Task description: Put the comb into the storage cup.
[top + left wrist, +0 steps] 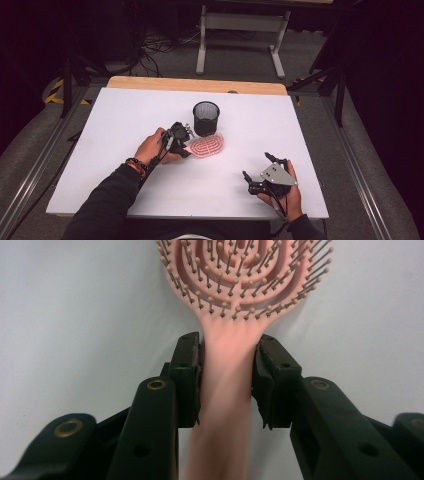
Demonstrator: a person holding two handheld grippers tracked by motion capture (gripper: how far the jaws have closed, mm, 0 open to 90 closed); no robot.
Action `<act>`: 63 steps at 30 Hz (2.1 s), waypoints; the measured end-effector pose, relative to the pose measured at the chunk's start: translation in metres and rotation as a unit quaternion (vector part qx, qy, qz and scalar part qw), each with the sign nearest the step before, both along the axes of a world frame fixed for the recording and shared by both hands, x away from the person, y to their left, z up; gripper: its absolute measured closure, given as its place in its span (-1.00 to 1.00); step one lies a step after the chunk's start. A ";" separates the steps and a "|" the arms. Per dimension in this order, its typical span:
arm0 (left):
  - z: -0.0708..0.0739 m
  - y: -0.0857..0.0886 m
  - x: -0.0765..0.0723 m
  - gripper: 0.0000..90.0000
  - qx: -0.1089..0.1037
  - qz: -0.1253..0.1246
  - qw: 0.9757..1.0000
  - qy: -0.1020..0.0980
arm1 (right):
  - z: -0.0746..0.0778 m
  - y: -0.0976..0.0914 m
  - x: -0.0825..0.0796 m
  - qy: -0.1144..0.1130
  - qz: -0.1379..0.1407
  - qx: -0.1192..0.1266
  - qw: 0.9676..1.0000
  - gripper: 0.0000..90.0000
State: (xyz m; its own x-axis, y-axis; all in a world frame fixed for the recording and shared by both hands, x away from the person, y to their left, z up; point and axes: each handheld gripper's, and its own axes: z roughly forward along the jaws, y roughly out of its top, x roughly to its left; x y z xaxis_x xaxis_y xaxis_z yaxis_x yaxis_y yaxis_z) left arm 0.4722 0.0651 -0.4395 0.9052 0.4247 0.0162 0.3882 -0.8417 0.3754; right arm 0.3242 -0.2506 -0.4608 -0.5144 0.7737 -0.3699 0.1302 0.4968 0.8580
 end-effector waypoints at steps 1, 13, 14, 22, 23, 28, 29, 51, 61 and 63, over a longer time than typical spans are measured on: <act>-0.001 0.000 -0.001 0.50 -0.002 -0.001 1.000 -0.004 | 0.000 0.000 0.000 0.002 0.000 -0.001 1.000 -0.81; -0.006 0.003 -0.018 0.55 -0.026 0.001 0.997 -0.068 | -0.001 0.000 0.001 0.004 0.000 -0.001 1.000 -0.81; -0.007 0.003 -0.019 0.55 -0.028 0.001 0.997 -0.075 | -0.001 0.000 0.001 0.003 -0.001 -0.001 1.000 -0.81; -0.008 0.008 -0.032 0.55 -0.055 0.013 0.992 -0.116 | 0.000 0.000 0.000 0.002 0.001 -0.001 1.000 -0.81; -0.008 0.009 -0.033 0.55 -0.058 0.014 0.991 -0.118 | 0.000 0.001 0.000 0.002 0.000 -0.003 1.000 -0.81; -0.006 0.017 -0.043 0.55 -0.083 0.020 0.986 -0.141 | 0.000 0.001 0.000 0.006 0.003 0.001 1.000 -0.81; -0.006 0.018 -0.044 0.55 -0.088 0.018 0.986 -0.142 | 0.000 0.001 0.000 0.010 0.005 0.008 1.000 -0.81; 0.006 0.030 -0.082 0.55 -0.190 0.030 0.952 -0.237 | 0.029 0.018 0.001 0.009 0.034 0.091 0.995 -0.88; 0.005 0.035 -0.090 0.55 -0.243 0.048 0.935 -0.255 | 0.050 0.043 0.013 0.001 0.047 0.096 0.994 -0.82; 0.006 0.037 -0.092 0.55 -0.250 0.054 0.931 -0.262 | 0.055 0.048 0.017 0.003 0.052 0.116 0.992 -0.82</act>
State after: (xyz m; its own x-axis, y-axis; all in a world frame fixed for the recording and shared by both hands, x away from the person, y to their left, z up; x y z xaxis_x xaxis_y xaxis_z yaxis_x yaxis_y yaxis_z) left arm 0.3798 0.1019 -0.4334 0.7806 0.5856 0.2187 0.1142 -0.4776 0.8711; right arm 0.3417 -0.2027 -0.4057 -0.5974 0.7804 -0.1848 0.0938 0.2968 0.9503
